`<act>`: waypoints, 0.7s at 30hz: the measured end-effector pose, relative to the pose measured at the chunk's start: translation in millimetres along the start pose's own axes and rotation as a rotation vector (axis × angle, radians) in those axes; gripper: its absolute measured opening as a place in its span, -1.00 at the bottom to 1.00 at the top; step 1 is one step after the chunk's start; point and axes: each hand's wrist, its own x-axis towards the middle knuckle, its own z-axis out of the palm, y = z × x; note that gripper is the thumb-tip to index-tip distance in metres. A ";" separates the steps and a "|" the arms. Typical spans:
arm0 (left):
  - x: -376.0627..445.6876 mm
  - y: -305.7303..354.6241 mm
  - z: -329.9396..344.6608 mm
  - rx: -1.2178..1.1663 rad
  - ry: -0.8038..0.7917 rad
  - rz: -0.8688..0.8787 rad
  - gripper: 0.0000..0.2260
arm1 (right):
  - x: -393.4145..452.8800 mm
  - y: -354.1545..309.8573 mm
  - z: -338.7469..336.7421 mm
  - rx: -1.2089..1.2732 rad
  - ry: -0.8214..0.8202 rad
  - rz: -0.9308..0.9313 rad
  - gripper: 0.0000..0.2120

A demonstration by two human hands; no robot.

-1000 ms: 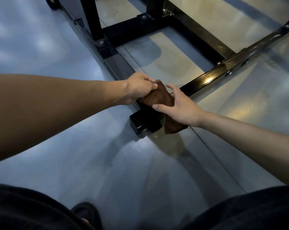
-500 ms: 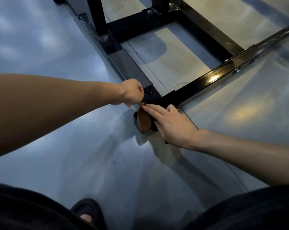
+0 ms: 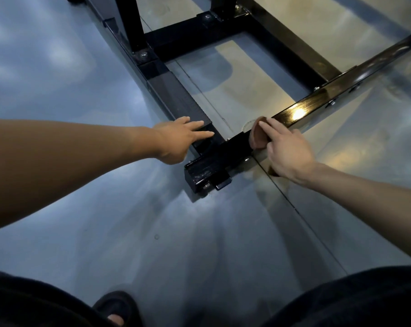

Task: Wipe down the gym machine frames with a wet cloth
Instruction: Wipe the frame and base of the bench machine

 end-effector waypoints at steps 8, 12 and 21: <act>15.1 5.5 -3.6 0.101 -0.051 -0.077 -0.19 | -40.0 -114.5 22.3 0.068 0.043 -0.439 -0.42; 14.5 3.6 0.4 0.104 -0.076 -0.090 -0.19 | -32.3 -111.2 27.7 0.040 0.063 -0.483 -0.47; 10.6 -3.5 2.1 0.128 -0.051 -0.082 -0.24 | -9.0 -57.1 15.7 0.074 0.071 -0.260 -0.52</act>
